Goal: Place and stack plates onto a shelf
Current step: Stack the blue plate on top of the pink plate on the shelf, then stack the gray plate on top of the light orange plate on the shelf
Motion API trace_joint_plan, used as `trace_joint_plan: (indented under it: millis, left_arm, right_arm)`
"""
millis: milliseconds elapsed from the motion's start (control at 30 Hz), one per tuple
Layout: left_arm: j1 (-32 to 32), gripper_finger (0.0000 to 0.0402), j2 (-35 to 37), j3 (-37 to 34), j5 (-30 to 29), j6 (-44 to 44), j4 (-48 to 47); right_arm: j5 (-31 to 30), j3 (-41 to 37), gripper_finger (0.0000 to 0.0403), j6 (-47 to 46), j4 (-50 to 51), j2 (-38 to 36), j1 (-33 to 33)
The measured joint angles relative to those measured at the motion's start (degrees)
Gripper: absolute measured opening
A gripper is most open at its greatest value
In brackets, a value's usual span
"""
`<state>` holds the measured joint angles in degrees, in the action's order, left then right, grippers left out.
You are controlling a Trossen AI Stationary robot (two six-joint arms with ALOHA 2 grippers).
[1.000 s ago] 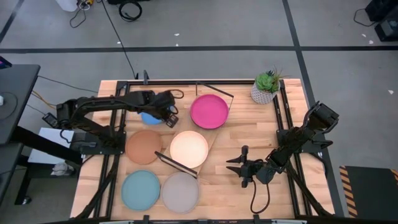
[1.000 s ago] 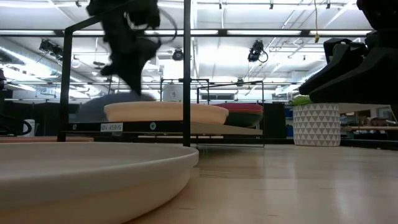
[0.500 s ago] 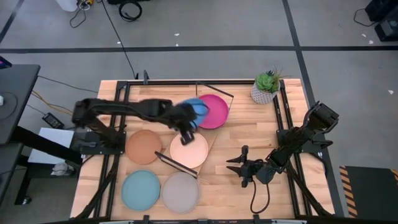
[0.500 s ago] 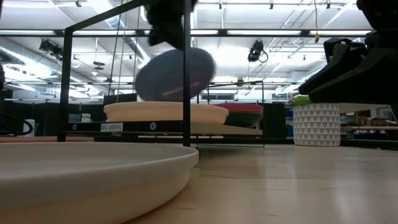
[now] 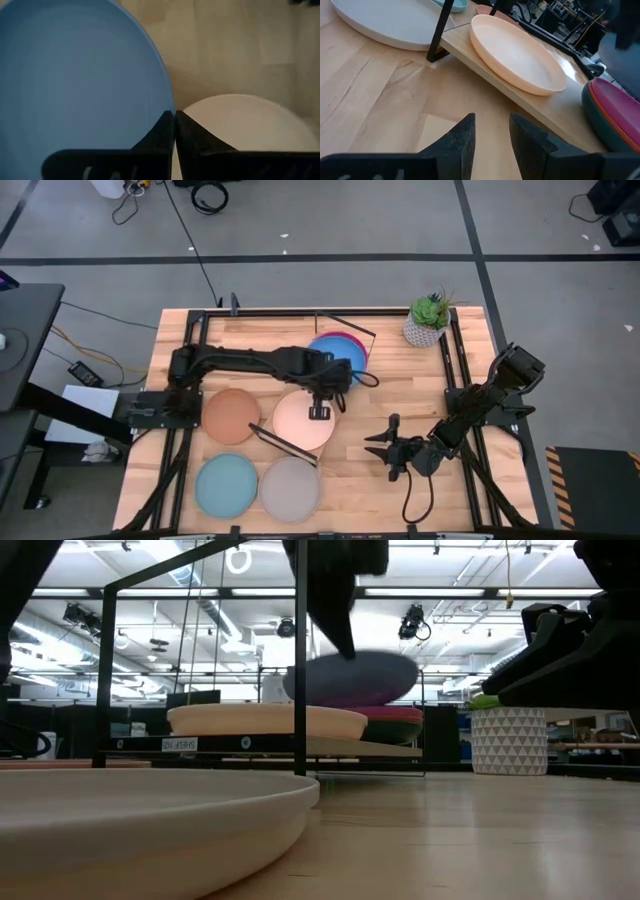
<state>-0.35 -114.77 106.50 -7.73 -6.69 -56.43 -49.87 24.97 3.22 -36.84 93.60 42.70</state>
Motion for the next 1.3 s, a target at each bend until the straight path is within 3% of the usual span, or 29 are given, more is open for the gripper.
trace_joint_plan:
  millis: [333,567,933,1000,1100,1300]
  left_arm:
    - [1.7,0.0024,-3.3,0.0,-3.4,-8.4,1.1]
    - [1.1,0.0031,-3.6,0.0,-3.7,-8.7,2.6]
    - [-1.7,0.0138,-3.5,1.0,-13.6,-3.7,0.9]
    - [-2.6,0.0146,-3.1,3.2,-11.9,-0.6,-0.9]
    - [-4.6,0.0145,-2.0,8.0,-3.9,5.6,-3.9]
    - [-10.1,0.0142,-0.6,17.1,9.9,25.2,-4.1]
  right_arm:
    - [0.0,0.0,0.0126,-1.2,0.9,0.0,0.4]
    - [0.1,0.0,0.0126,-1.6,1.0,0.0,0.4]
    - [0.4,0.0,0.0126,-0.9,1.1,0.0,0.4]
    - [0.5,0.0,0.0126,-0.7,1.1,0.0,0.4]
    - [0.5,0.0,0.0126,-0.2,1.3,0.0,0.4]
    - [0.2,0.0,0.0126,1.1,1.5,0.0,0.2]
